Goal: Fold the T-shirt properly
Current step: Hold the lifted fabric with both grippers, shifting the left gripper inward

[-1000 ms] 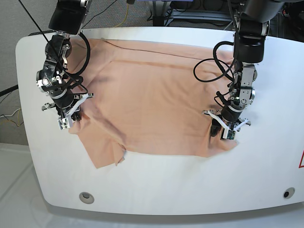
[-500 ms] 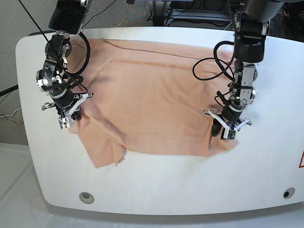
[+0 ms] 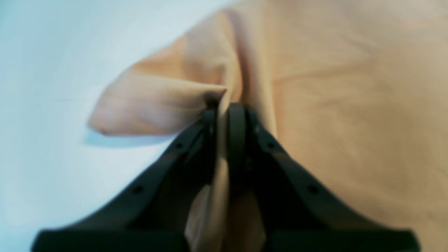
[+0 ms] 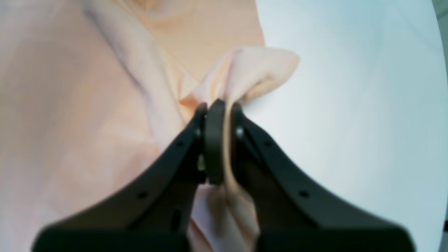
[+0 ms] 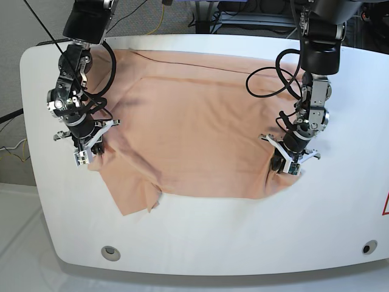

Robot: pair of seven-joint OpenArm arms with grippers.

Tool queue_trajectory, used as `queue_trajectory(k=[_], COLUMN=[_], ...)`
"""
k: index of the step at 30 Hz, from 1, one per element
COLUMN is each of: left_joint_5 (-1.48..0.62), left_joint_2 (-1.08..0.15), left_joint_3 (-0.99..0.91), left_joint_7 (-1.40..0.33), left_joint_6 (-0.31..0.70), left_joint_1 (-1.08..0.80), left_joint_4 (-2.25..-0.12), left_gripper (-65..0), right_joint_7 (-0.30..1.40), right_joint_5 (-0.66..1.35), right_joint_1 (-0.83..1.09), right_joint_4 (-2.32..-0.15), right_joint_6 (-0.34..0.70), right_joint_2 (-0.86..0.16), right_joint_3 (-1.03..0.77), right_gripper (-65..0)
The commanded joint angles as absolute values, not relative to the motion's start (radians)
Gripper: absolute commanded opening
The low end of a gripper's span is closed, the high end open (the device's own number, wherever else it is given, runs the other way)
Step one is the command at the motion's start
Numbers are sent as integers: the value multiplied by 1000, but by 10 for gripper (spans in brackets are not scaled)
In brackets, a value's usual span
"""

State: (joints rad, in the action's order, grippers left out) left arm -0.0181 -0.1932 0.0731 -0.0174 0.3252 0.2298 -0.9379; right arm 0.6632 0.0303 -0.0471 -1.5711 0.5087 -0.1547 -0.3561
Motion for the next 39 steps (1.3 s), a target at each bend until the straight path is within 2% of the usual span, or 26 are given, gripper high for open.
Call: queue_trajectory(k=[1, 13, 39], left_joint_5=[-8, -4, -2], left_joint_2=[-197, -199, -234], left_joint_3=[74, 74, 74], left_joint_7=[-35, -38, -136], left_joint_6=[335, 337, 337], left_joint_1=[242, 170, 160], left_joint_4=[-980, -1127, -1233], left_gripper=[-623, -623, -623], right_joint_7=[644, 645, 671], right_joint_5=[45, 45, 44], right_joint_1=[-65, -65, -51], right_joint_4=[-1595, -1610, -1702], right_joint_6=[512, 512, 512], right_joint_2=[-160, -157, -130], right_joint_3=[-358, -357, -357], right_gripper=[-650, -650, -650])
